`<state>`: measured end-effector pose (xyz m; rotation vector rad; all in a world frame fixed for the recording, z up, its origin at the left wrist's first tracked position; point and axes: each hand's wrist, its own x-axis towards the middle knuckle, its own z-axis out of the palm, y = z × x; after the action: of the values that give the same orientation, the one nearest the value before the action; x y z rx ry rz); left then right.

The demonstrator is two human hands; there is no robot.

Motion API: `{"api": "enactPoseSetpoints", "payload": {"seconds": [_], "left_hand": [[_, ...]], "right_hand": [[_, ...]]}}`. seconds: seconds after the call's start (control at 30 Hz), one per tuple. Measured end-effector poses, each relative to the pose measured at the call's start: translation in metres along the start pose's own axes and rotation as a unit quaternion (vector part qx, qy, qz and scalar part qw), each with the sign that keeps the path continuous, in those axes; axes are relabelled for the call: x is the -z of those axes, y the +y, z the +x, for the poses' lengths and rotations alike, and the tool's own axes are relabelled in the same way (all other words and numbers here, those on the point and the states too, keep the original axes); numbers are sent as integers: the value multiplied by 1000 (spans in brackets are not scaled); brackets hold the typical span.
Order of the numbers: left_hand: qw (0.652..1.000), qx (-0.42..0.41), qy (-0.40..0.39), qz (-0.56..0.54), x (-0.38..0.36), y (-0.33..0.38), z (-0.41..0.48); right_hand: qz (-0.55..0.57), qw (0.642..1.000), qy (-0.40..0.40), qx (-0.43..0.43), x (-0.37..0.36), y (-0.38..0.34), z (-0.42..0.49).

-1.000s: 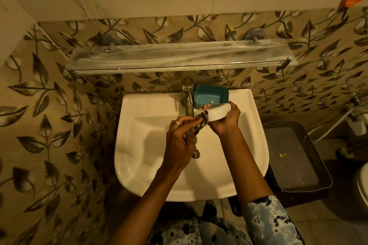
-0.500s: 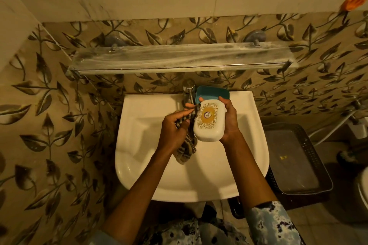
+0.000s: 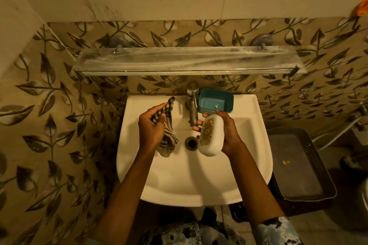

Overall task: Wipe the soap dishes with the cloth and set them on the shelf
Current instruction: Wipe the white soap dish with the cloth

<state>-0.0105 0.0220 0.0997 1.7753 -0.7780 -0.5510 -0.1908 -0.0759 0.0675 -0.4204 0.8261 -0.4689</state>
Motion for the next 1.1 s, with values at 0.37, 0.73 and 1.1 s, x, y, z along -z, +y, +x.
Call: {"api": "enactPoseSetpoints", "payload": {"seconds": [0.37, 0.73, 1.1], "left_hand": [[999, 40, 7, 5, 2, -22, -1], [998, 55, -10, 31, 2, -34, 20], [950, -54, -91, 295, -4, -28, 132]], "right_hand": [[-158, 979, 129, -1, 8, 17, -18], [-273, 953, 120, 45, -8, 3, -22], [-270, 955, 112, 56, -15, 4, -30]]}}
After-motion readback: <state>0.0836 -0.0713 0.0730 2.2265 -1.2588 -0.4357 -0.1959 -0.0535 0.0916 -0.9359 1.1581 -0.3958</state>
